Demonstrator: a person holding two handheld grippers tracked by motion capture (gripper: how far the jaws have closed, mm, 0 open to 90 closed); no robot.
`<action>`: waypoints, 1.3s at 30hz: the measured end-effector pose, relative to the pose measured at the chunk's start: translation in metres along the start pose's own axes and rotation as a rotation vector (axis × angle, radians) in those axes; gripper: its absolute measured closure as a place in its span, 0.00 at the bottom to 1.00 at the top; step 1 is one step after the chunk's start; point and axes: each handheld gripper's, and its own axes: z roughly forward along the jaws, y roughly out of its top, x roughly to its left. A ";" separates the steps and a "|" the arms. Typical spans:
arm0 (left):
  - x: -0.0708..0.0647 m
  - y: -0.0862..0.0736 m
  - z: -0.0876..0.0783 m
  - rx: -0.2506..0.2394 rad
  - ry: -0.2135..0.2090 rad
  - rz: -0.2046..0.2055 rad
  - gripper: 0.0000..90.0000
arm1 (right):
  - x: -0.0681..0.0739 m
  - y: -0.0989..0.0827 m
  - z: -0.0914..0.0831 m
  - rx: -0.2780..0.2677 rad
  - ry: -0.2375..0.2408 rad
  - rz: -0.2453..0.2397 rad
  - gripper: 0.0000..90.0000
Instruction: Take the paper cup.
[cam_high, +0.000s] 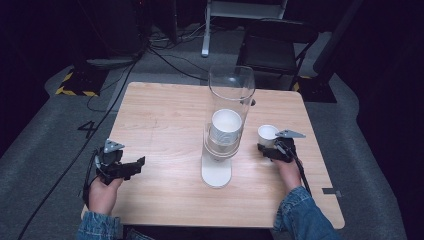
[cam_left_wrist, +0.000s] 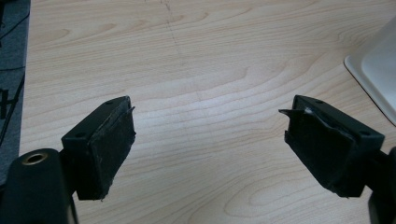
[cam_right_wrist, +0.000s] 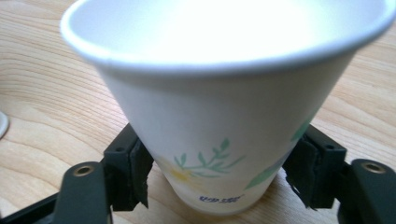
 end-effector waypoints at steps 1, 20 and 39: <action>0.000 0.000 0.000 0.002 0.002 -0.003 0.18 | -0.001 0.000 0.000 0.006 -0.007 0.011 0.28; 0.001 0.003 0.002 0.001 -0.011 0.003 0.18 | -0.005 0.008 -0.044 -0.051 0.014 0.032 0.16; 0.001 0.004 0.005 0.014 -0.015 0.021 0.18 | -0.027 0.014 -0.130 -0.153 0.016 -0.039 0.16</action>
